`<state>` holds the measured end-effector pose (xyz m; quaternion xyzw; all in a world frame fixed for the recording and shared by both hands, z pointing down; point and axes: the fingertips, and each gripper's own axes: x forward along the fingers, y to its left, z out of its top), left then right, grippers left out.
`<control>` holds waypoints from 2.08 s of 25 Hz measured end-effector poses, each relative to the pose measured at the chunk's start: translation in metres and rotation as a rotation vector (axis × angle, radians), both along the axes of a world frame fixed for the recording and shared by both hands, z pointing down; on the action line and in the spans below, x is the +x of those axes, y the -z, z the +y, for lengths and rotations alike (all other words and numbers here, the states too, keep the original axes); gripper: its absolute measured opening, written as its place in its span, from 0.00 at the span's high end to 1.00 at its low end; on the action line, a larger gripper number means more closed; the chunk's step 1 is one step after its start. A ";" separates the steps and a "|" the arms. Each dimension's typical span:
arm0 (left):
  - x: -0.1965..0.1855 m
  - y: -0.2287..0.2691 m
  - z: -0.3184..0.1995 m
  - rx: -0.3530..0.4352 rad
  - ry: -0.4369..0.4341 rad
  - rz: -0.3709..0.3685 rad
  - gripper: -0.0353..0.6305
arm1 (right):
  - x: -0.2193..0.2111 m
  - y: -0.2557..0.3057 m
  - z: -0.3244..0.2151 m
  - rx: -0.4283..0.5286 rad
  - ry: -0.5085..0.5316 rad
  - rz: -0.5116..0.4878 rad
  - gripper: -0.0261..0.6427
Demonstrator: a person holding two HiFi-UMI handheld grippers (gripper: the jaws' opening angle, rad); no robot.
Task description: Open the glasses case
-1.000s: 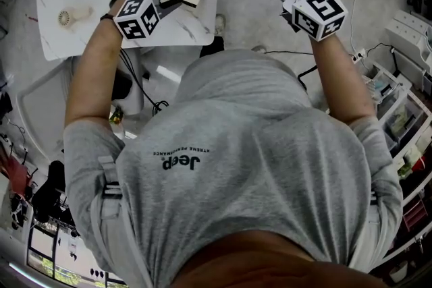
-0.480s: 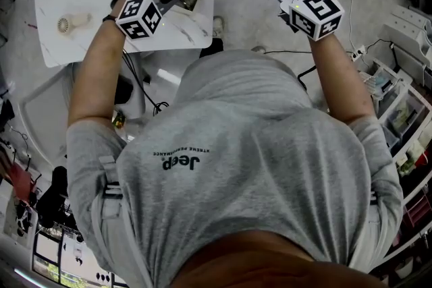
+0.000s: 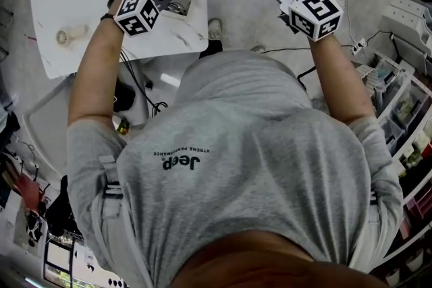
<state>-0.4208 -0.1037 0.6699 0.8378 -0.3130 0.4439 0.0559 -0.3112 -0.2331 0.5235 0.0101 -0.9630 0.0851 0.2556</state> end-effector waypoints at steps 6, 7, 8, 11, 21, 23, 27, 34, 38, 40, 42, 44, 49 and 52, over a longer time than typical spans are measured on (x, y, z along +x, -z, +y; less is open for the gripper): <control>-0.004 -0.006 -0.010 -0.012 0.009 -0.007 0.78 | 0.012 -0.002 -0.004 0.001 -0.028 0.004 0.96; -0.005 -0.008 -0.012 -0.015 0.012 -0.009 0.78 | 0.014 -0.003 -0.004 0.000 -0.031 0.005 0.96; -0.005 -0.009 -0.012 -0.018 0.017 -0.011 0.78 | 0.016 -0.004 -0.005 -0.001 -0.034 0.006 0.96; -0.008 -0.011 -0.014 -0.022 0.039 -0.022 0.78 | 0.019 -0.006 -0.006 -0.003 -0.043 0.006 0.96; -0.003 0.006 -0.005 -0.087 0.109 -0.015 0.71 | 0.033 0.006 -0.009 0.009 -0.054 -0.022 0.96; 0.000 0.017 -0.003 -0.088 0.120 -0.001 0.63 | 0.039 0.011 -0.010 0.015 -0.061 -0.031 0.96; 0.011 0.056 -0.009 -0.039 0.158 0.045 0.56 | 0.060 0.026 -0.015 0.036 -0.081 -0.061 0.96; 0.092 0.166 -0.052 0.172 0.154 0.217 0.56 | 0.126 0.070 -0.028 0.062 -0.161 -0.150 0.96; 0.169 0.225 -0.076 0.282 0.083 0.311 0.56 | 0.186 0.115 -0.036 0.101 -0.217 -0.227 0.96; 0.210 0.252 -0.090 0.322 0.033 0.366 0.57 | 0.220 0.140 -0.042 0.136 -0.256 -0.261 0.96; 0.250 0.274 -0.099 0.344 -0.001 0.415 0.59 | 0.255 0.163 -0.046 0.165 -0.288 -0.282 0.96; 0.287 0.293 -0.104 0.354 -0.020 0.455 0.61 | 0.289 0.185 -0.048 0.186 -0.320 -0.297 0.96; 0.376 0.349 -0.120 0.374 -0.087 0.604 0.68 | 0.388 0.230 -0.052 0.258 -0.455 -0.336 0.96; 0.416 0.383 -0.130 0.428 -0.125 0.718 0.73 | 0.444 0.246 -0.051 0.292 -0.546 -0.358 0.96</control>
